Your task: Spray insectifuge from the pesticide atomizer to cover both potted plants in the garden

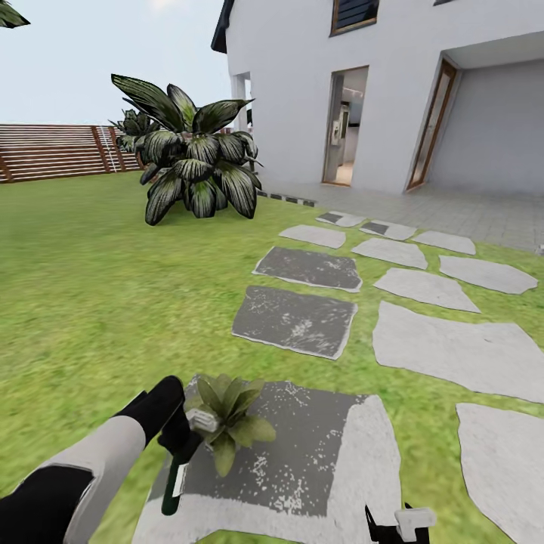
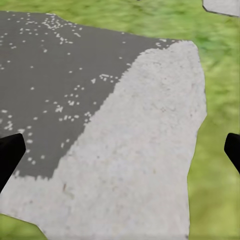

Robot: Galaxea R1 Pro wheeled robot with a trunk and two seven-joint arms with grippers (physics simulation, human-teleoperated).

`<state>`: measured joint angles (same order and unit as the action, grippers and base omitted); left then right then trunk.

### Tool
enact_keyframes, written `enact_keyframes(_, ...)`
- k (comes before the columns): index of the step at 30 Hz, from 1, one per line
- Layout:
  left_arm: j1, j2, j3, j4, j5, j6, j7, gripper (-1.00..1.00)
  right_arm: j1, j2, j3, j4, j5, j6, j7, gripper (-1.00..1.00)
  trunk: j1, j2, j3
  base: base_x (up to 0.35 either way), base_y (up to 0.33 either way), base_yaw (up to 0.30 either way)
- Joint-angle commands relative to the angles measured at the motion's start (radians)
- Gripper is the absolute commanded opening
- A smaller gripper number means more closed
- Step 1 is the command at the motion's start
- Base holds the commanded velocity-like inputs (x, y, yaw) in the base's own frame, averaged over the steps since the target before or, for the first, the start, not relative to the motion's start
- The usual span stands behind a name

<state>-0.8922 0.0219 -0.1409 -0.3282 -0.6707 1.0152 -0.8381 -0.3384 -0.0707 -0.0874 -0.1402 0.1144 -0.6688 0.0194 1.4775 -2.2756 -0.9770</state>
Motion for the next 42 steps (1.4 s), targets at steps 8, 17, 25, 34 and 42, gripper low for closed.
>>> enact_keyframes(8, 0.01, 0.112, -0.02, 0.008, -0.011, -0.003, -0.012, -1.0, -0.001, 0.0, -0.008, 0.001, 0.01, -0.003, 0.002, 1.0, 0.0, 0.0, -0.001, 0.0, 0.0, 0.0)
enact_keyframes(17, 0.021, 0.079, -0.098, 0.07, -0.033, -0.011, -0.023, -1.0, -0.001, 0.0, -0.008, 0.001, 0.011, -0.003, 0.003, 1.0, 0.0, 0.0, -0.001, 0.0, 0.0, 0.0)
enact_keyframes(25, 0.02, 0.076, -0.103, 0.08, -0.027, -0.01, -0.025, -1.0, -0.001, 0.0, -0.008, 0.001, 0.011, -0.003, 0.003, 1.0, 0.0, 0.0, -0.001, 0.0, 0.0, 0.0)
enact_keyframes(34, 0.019, 0.09, -0.103, 0.079, -0.031, -0.013, -0.025, -1.0, -0.001, 0.0, -0.008, 0.001, 0.011, -0.003, 0.003, 1.0, 0.0, 0.0, -0.001, -0.14, 0.045, 0.0)
enact_keyframes(42, 0.022, 0.085, -0.099, 0.077, -0.031, -0.011, -0.024, -1.0, -0.001, 0.001, -0.008, 0.002, 0.012, -0.003, 0.004, 1.0, 0.0, 0.0, -0.001, -0.009, 0.003, 0.0)
